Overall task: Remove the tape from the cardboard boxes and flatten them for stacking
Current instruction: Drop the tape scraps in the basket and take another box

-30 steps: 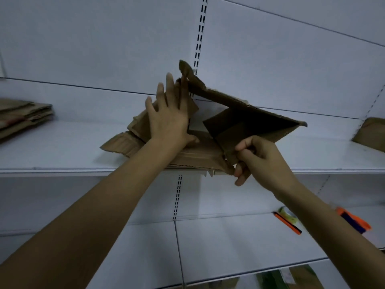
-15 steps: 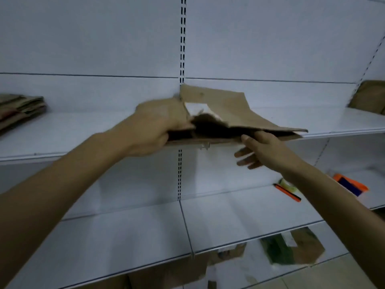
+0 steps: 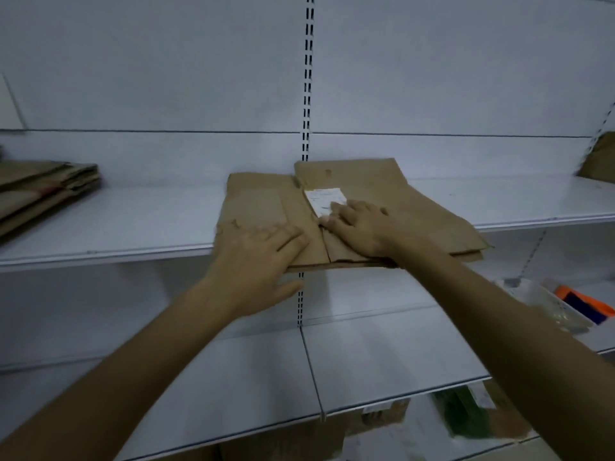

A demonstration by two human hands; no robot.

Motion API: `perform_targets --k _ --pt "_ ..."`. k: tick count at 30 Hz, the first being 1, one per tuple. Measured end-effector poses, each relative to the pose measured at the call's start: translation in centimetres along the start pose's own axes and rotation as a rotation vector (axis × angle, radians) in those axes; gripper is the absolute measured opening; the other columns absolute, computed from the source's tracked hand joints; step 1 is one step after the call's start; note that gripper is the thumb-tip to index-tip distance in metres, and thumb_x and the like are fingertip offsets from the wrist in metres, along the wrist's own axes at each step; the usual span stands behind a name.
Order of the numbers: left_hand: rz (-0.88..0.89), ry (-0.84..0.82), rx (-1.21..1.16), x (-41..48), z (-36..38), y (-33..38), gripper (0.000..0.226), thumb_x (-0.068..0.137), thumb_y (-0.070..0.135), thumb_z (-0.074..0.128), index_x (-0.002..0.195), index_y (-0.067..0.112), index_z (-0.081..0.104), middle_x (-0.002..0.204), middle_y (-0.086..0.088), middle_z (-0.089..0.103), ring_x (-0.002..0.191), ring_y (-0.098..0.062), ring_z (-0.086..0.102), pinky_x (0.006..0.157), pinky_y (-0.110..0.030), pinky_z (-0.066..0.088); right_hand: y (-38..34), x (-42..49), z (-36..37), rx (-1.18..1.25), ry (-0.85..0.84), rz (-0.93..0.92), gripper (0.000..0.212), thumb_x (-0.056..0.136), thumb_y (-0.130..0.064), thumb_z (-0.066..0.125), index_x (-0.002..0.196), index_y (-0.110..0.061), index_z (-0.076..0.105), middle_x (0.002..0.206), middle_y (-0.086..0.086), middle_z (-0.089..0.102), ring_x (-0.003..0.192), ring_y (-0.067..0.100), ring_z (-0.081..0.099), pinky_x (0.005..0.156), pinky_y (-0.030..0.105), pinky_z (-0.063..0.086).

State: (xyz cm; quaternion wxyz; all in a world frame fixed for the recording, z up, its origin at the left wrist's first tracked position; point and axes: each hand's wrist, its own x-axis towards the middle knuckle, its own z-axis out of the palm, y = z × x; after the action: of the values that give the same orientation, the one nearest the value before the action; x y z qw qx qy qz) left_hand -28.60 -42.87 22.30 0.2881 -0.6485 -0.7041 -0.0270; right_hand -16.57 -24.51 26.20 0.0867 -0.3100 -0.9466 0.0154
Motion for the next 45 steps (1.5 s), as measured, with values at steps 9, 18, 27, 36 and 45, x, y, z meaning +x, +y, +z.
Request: perform_targets --k 9,18,27,36,45 --pt "-0.778 -0.112 -0.361 5.3 0.0 -5.9 0.076 0.077 0.073 0.030 0.139 0.029 0.038 0.140 -0.008 0.047 0.121 -0.034 0.047 0.095 -0.044 0.037 1.4 1.7 -0.9 0.254 0.064 0.007 0.062 0.090 -0.069 0.026 0.120 -0.027 0.060 0.121 -0.002 0.058 0.109 0.025 0.053 0.085 0.029 0.041" --pt "-0.947 -0.051 -0.585 4.7 3.3 -7.4 0.115 0.053 0.083 0.038 0.149 0.029 0.007 0.141 -0.020 0.043 0.124 -0.041 0.044 0.100 -0.050 0.035 10.7 3.6 1.1 0.194 0.124 0.622 0.095 0.073 -0.085 0.034 0.133 -0.011 0.043 0.133 0.013 0.052 0.123 0.034 0.046 0.104 0.049 0.027" --pt "-1.051 0.456 -1.048 3.7 3.1 -7.7 0.106 0.064 0.046 0.084 0.148 0.019 0.025 0.127 -0.010 0.057 0.105 -0.022 0.055 0.085 -0.032 0.043 10.6 1.9 3.0 0.632 0.656 0.588 0.110 0.049 -0.090 0.056 0.132 -0.021 0.036 0.122 0.003 0.058 0.105 0.026 0.059 0.092 0.048 0.048" --pt "-1.025 0.509 -0.589 1.0 1.0 -3.5 0.065 0.075 0.055 0.070 0.120 0.017 0.044 0.111 -0.004 0.063 0.080 -0.019 0.055 0.055 -0.025 0.033 12.6 1.9 0.1 1.010 0.525 0.547 0.067 0.055 -0.058 0.081 0.095 -0.006 0.066 0.100 0.011 0.068 0.083 0.026 0.061 0.072 0.036 0.051" --pt "-0.914 0.630 -0.343 -4.7 -8.2 -7.3 0.063 0.082 0.042 0.068 0.134 0.018 0.042 0.124 -0.004 0.060 0.105 -0.023 0.059 0.080 -0.031 0.047 3.6 0.7 -1.0 1.347 0.314 0.315 0.062 0.059 -0.050 0.083 0.100 -0.009 0.059 0.095 0.004 0.065 0.082 0.019 0.062 0.058 0.028 0.046"
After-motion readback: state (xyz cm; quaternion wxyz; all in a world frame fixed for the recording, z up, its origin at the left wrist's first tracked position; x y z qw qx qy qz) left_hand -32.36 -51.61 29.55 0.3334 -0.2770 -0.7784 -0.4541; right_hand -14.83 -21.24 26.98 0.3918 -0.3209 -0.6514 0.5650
